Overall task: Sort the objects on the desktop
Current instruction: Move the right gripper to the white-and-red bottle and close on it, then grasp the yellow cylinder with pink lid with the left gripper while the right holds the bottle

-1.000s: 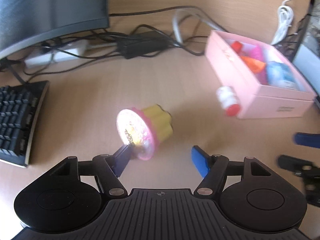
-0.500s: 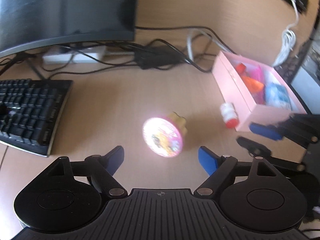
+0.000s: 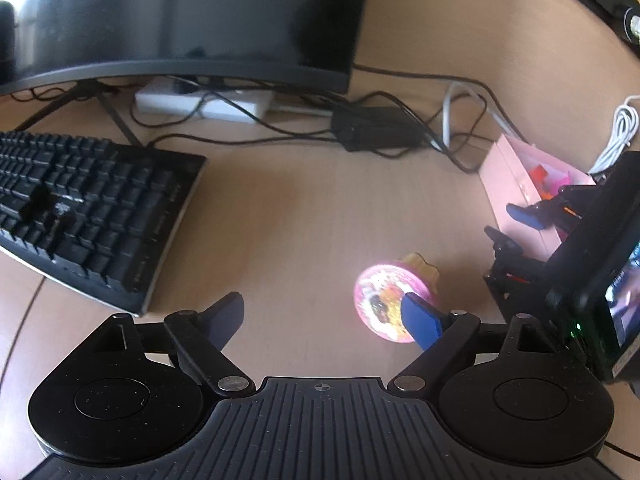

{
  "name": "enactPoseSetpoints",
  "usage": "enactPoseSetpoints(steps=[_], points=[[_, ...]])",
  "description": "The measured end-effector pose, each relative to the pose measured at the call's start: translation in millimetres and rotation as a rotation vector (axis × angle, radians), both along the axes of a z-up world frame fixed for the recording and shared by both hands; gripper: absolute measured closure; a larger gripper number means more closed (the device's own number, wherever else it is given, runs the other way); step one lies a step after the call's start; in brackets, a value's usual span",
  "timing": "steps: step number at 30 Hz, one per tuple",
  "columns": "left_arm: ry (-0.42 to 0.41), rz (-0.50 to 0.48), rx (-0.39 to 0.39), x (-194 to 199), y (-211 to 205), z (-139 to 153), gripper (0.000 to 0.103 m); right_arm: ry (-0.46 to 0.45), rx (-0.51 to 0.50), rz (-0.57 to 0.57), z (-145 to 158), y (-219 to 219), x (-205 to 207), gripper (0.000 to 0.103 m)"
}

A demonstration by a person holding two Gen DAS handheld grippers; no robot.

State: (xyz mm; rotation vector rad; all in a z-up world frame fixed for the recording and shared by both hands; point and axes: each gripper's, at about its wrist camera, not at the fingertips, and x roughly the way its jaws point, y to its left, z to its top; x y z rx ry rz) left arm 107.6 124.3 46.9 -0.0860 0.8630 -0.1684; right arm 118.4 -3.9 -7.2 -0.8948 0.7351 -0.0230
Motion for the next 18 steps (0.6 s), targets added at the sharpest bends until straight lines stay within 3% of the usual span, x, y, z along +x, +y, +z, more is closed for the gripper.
enactPoseSetpoints(steps=[4,10,17,18], points=[[-0.002,0.018,-0.001,3,5,1,0.013,0.021,-0.018,0.031,-5,4,-6,0.082],[-0.012,0.015,0.015,-3,2,4,0.012,0.035,0.024,0.052,-4,5,-47,0.081],[-0.008,0.001,0.020,-29,-14,9,0.009,0.036,0.173,0.083,14,-33,-127,0.080],[-0.010,-0.005,0.018,-34,-16,9,0.008,0.021,0.206,0.078,19,-44,-142,0.074]])
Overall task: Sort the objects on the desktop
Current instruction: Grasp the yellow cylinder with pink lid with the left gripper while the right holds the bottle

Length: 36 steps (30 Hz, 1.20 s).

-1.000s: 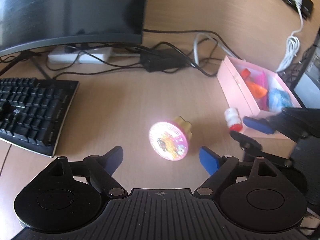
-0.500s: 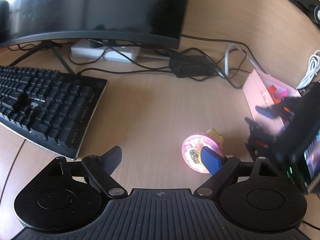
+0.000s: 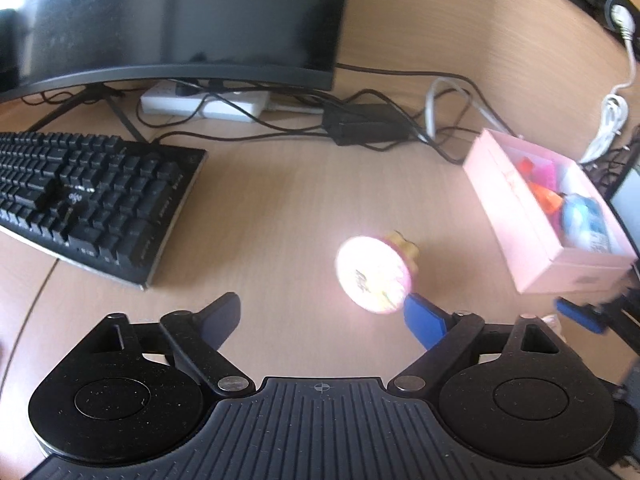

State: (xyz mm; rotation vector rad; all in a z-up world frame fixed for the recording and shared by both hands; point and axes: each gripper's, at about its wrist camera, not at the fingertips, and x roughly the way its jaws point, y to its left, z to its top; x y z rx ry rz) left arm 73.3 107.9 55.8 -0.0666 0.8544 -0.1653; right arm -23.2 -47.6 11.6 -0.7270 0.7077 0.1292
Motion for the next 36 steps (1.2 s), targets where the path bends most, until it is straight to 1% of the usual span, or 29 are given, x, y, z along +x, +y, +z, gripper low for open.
enactPoseSetpoints(steps=[2,3,4,6,10,12,13,15,18,21,23,25,28,29,31,32,33,36], points=[[0.012,-0.011,0.011,-9,-7,-3,0.008,-0.009,0.085,-0.034,7,-22,-22,0.065],[0.024,-0.014,0.017,-12,-11,-5,0.008,-0.009,0.148,-0.049,12,-34,-32,0.061],[0.039,-0.021,0.022,-16,-15,-7,0.008,-0.002,0.217,-0.066,17,-44,-37,0.059],[0.049,-0.039,0.031,-22,-23,-8,0.008,0.021,0.330,-0.109,22,-57,-39,0.045],[0.029,-0.052,0.031,-26,-34,-3,0.007,0.045,0.409,-0.185,15,-69,-22,0.044],[0.024,-0.045,0.035,-20,-40,-4,0.007,0.076,0.480,-0.210,12,-78,-14,0.045],[0.020,-0.035,0.043,-13,-44,-5,0.007,0.090,0.504,-0.219,11,-82,-11,0.047],[0.025,-0.006,0.052,1,-51,-9,0.007,0.108,0.521,-0.227,8,-88,-3,0.066],[0.033,-0.001,0.058,26,-63,-16,0.007,0.124,0.529,-0.227,8,-96,0,0.074],[0.046,0.011,0.079,43,-73,-23,0.007,0.111,0.509,-0.211,8,-101,0,0.075],[0.067,0.020,0.082,51,-78,-27,0.009,0.108,0.526,-0.229,8,-108,2,0.075],[0.075,0.026,0.099,55,-83,-29,0.015,0.116,0.549,-0.239,7,-113,2,0.075],[0.073,0.017,0.122,56,-86,-29,0.030,0.125,0.557,-0.230,3,-114,3,0.075],[0.077,0.016,0.123,56,-86,-29,0.043,0.119,0.562,-0.229,2,-115,3,0.075],[0.090,0.013,0.118,55,-85,-29,0.048,0.119,0.571,-0.226,2,-115,5,0.075],[0.089,0.013,0.118,53,-86,-29,0.049,0.123,0.576,-0.224,2,-115,6,0.075],[0.086,0.008,0.125,50,-86,-28,0.050,0.127,0.578,-0.223,2,-115,7,0.078],[0.087,-0.019,0.138,35,-91,-27,0.050,0.134,0.577,-0.223,3,-116,6,0.078]])
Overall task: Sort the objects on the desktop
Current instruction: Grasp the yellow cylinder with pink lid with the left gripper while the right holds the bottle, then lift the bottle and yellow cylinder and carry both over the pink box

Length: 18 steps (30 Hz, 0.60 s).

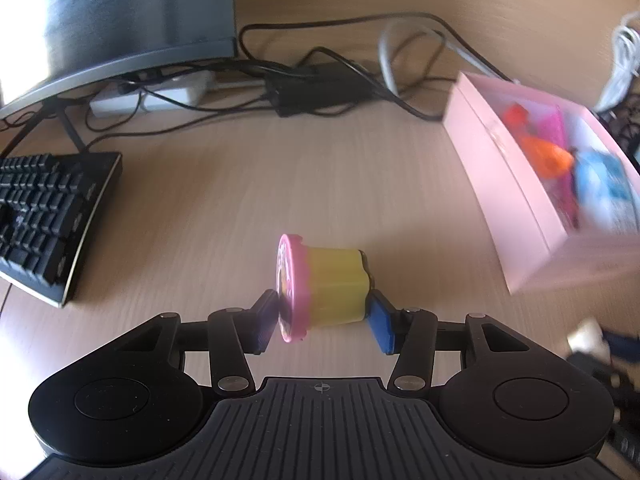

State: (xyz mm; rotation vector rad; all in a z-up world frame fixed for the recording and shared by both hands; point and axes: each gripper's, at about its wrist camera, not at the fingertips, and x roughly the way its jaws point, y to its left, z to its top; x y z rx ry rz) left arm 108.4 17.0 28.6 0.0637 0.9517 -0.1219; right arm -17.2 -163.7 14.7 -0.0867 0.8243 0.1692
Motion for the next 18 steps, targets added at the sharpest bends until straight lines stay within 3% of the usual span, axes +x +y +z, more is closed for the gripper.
enactPoseSetpoints(steps=[10,18], points=[[-0.012,-0.190,-0.044,-84,-25,17,0.056,-0.001,-0.025,-0.034,10,-13,-38,0.078],[-0.018,-0.216,-0.038,-95,-37,16,0.055,-0.012,-0.016,-0.107,28,-28,-59,0.078]])
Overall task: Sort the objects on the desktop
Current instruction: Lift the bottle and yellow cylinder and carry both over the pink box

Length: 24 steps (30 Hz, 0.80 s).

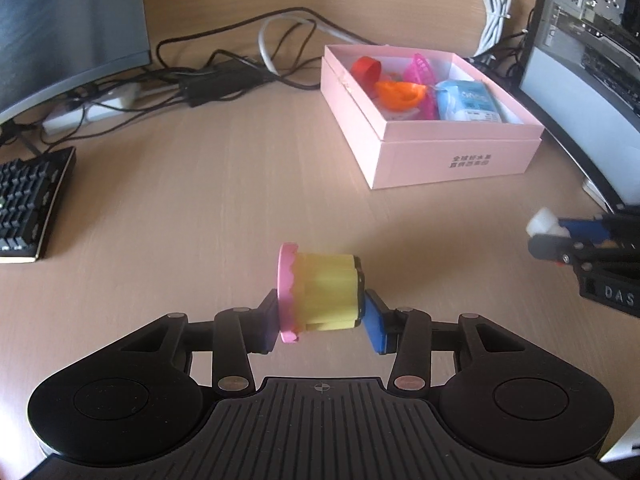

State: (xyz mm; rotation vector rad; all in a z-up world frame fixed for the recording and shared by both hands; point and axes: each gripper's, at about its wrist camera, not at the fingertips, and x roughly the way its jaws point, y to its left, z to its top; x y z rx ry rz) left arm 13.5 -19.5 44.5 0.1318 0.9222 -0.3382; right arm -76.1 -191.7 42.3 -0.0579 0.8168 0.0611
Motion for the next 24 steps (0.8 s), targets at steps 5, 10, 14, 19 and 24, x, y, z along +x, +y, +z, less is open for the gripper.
enactPoseSetpoints(steps=[5,10,14,19,24], points=[[0.033,0.023,0.013,3,-4,-8,0.049,0.037,0.044,-0.028,-10,2,-13,0.078],[0.053,0.059,0.027,19,-7,-15,0.048,0.052,0.050,-0.035,-19,8,-18,0.078],[0.039,0.066,0.022,24,-8,-10,0.056,0.046,0.076,-0.054,-20,4,-18,0.078],[0.035,0.063,0.031,16,-7,-9,0.056,0.050,0.071,-0.054,-22,1,-13,0.078],[0.049,0.063,0.013,9,-5,-7,0.056,0.052,0.068,-0.055,-24,-2,-8,0.078]])
